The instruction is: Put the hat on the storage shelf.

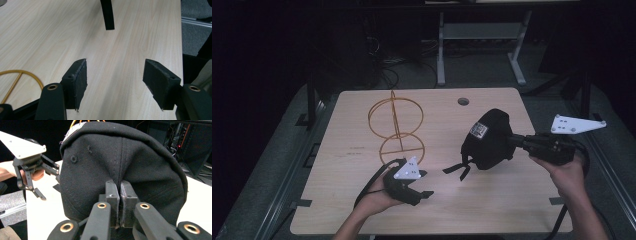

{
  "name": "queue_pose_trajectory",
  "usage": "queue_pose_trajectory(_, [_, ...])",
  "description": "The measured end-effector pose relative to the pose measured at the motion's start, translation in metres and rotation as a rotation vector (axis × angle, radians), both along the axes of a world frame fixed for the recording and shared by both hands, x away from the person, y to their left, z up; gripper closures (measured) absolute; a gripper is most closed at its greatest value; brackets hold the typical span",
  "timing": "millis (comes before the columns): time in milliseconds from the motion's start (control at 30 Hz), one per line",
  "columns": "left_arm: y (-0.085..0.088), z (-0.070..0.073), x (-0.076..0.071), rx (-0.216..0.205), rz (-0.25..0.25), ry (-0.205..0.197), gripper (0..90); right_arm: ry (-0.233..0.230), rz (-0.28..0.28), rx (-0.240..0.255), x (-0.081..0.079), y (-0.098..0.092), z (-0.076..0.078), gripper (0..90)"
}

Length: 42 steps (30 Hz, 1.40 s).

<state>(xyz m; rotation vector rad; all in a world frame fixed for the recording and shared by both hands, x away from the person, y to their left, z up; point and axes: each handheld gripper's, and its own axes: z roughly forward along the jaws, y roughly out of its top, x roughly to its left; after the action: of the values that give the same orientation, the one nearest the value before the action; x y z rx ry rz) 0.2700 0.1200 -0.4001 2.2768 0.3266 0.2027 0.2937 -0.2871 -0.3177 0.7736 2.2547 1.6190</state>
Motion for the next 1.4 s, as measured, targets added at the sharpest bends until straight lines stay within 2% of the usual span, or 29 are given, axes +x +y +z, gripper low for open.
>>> queue_pose_trajectory(367, [0.011, -0.005, -0.003, 0.022, 0.023, -0.011, 32.6, -0.031, 0.036, -0.039, 0.017, 0.028, 0.034, 86.5])
queue_pose_trajectory(667, [0.014, -0.007, -0.003, 0.016, 0.036, -0.017, 31.6, -0.060, 0.078, -0.048, 0.029, 0.052, 0.059, 86.5])
queue_pose_trajectory(1400, [0.016, -0.007, 0.000, 0.019, 0.044, -0.016, 30.4, -0.098, 0.148, -0.064, 0.055, 0.099, 0.096, 86.5])
